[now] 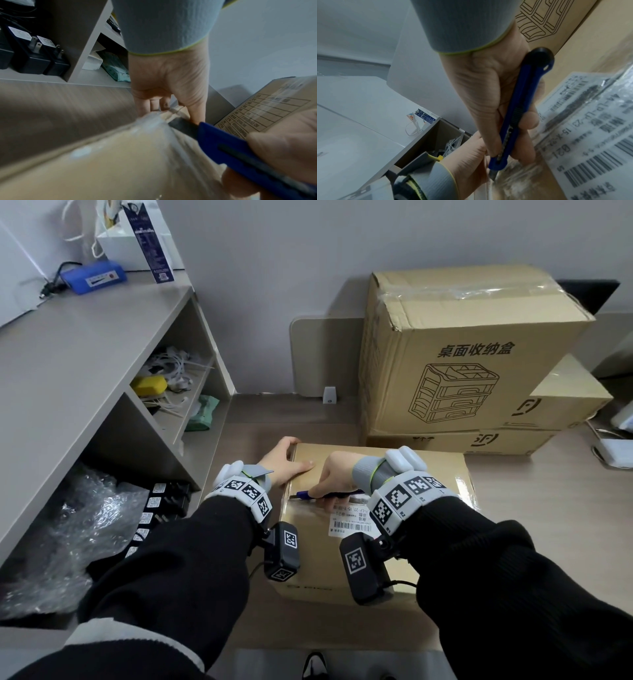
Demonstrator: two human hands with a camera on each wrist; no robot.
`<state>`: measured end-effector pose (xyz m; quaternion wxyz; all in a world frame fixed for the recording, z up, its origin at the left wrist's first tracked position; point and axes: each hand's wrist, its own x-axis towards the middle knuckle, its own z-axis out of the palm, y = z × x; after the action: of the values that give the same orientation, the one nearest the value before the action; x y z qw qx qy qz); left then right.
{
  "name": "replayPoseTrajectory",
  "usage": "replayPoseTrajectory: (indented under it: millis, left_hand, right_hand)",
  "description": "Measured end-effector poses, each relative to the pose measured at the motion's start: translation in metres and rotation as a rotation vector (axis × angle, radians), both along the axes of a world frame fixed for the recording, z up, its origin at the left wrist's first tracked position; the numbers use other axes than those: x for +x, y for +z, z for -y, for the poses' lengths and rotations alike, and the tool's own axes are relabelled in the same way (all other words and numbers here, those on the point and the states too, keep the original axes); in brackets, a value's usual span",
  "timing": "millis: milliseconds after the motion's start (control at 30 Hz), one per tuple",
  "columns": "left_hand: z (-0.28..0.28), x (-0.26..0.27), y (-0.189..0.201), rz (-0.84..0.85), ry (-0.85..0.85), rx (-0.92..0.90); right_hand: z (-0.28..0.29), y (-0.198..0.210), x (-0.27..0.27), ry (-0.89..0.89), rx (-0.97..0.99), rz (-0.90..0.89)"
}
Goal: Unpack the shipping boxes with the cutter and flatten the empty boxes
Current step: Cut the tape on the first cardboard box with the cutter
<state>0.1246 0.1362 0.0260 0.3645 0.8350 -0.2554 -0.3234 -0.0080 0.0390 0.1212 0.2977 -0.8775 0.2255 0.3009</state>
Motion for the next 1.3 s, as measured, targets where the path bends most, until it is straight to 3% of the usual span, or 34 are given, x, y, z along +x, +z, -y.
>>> replayPoseTrajectory:
  millis: [600, 900, 1300]
  left_hand:
    - [-0.001, 0.003, -0.001, -0.019, -0.013, 0.002]
    - [0.0, 0.0, -0.004, -0.008, 0.022, -0.023]
    - [-0.001, -0.009, 0.0, -0.014, 0.045, -0.019]
  right_hand:
    - [0.007, 0.001, -0.001, 0.098, -0.074, -0.021]
    - [0.018, -0.003, -0.014, 0.056, -0.042, -0.015]
    - [0.032, -0.004, -0.035, -0.006, -0.141, -0.008]
